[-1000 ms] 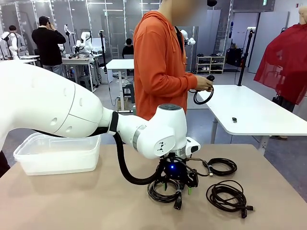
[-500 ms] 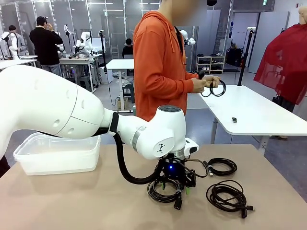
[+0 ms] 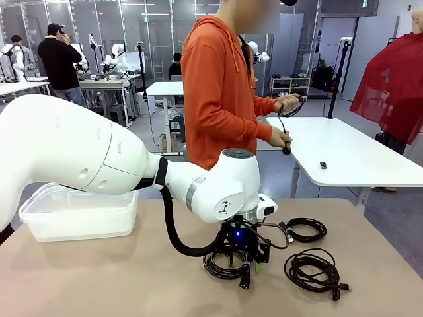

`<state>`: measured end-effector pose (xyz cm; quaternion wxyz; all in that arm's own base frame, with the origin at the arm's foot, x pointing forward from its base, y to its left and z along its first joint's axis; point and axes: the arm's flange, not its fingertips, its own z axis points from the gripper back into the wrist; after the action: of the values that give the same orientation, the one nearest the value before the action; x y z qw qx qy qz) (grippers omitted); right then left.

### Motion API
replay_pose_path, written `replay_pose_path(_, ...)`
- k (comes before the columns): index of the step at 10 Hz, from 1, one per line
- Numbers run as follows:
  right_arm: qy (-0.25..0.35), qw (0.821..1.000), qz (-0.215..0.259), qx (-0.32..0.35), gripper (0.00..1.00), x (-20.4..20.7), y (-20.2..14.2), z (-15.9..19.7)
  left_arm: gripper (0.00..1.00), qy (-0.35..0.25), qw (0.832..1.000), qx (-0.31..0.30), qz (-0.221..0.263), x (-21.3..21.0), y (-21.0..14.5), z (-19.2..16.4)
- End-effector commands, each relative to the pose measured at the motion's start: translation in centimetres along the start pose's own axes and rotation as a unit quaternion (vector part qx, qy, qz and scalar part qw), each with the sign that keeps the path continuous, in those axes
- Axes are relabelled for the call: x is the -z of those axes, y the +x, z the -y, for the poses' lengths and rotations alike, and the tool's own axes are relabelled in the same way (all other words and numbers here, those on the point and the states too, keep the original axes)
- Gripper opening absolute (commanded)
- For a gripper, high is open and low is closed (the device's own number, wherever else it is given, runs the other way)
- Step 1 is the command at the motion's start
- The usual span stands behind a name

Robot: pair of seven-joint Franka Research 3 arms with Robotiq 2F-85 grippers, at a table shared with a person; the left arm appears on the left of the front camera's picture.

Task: Organize and store the cables.
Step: Place the Power Cable into the Organizing box.

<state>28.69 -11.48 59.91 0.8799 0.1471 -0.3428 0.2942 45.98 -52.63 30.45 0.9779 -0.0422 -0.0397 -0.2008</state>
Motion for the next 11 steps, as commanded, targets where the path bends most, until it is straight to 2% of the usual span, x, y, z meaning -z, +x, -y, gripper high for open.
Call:
replay_pose_path(1, 0.001, 1.000, 0.002, -0.001, 1.00, 0.1, 0.0, 0.0, 0.66, 0.017, 1.000, 0.019, 0.000, -0.2, 0.8, 0.4)
replay_pose_path(6, 0.001, 1.000, 0.002, -0.001, 1.00, 0.1, 0.0, 0.0, 0.13, 0.006, 1.000, 0.015, -0.003, -0.7, 0.6, 0.4)
replay_pose_path(7, 0.001, 1.000, 0.002, -0.001, 1.00, 0.1, 0.0, 0.0, 0.06, 0.009, 1.000, 0.013, -0.006, -0.8, 0.6, 0.4)
replay_pose_path(8, 0.001, 1.000, 0.002, -0.001, 1.00, 0.1, 0.0, 0.0, 0.00, 0.010, 1.000, 0.012, -0.005, -1.1, 0.6, 0.4)
replay_pose_path(11, 0.001, 1.000, 0.002, -0.001, 1.00, 0.1, 0.0, 0.0, 0.00, -0.008, 1.000, -0.003, -0.025, -3.7, 0.1, 0.4)
